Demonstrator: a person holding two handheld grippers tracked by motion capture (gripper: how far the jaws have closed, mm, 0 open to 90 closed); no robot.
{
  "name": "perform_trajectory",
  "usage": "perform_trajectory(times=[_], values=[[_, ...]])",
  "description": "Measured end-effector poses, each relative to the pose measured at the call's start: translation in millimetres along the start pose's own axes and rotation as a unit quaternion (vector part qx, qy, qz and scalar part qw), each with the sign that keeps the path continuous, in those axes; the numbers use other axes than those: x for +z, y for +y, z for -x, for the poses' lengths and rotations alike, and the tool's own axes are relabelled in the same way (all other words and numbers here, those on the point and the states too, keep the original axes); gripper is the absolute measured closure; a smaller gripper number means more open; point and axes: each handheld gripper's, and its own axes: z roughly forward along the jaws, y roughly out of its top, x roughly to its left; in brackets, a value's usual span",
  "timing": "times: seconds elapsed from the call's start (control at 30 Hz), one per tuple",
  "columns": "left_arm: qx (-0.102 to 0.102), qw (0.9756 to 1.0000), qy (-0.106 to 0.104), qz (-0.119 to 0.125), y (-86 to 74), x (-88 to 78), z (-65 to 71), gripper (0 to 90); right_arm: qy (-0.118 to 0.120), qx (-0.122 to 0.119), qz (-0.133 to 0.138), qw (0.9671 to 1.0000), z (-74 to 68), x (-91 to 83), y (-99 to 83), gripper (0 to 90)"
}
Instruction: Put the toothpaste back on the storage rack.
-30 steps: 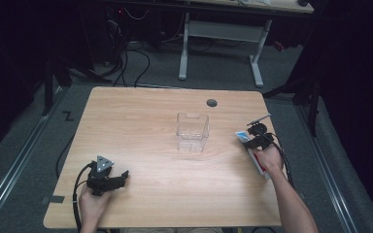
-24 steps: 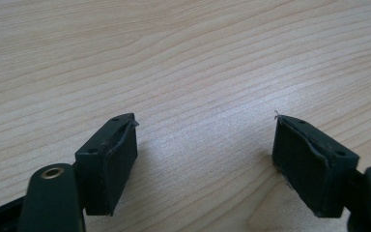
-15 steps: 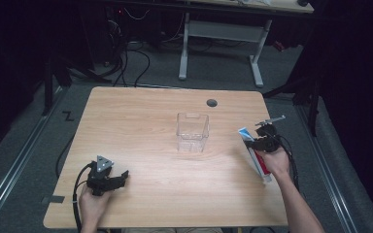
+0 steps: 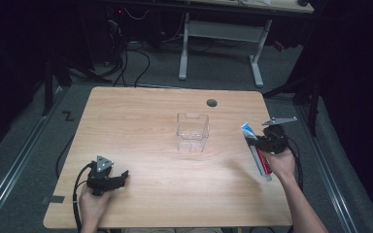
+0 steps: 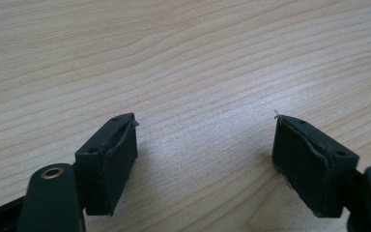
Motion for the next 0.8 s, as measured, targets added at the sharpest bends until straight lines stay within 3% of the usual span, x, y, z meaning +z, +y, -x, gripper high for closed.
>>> perform_trajectory(times=[0.07,0.6,0.8], values=[[-0.001,1.0000,0.000,0.000,0.0,0.0,0.0,24.4,0.013,-0.008,0.015,0.9998,-5.9,-2.6,-2.3,73.0],[-0.003,1.0000,-0.002,0.000,0.0,-0.3,-1.5,24.4,0.033,-0.057,0.024,0.9975,-39.3,-19.6,8.1,73.4],[-0.004,1.0000,0.000,0.000,0.0,-0.1,-0.9,24.3,0.058,-0.073,0.046,0.9946,-56.1,-22.3,21.4,73.3]])
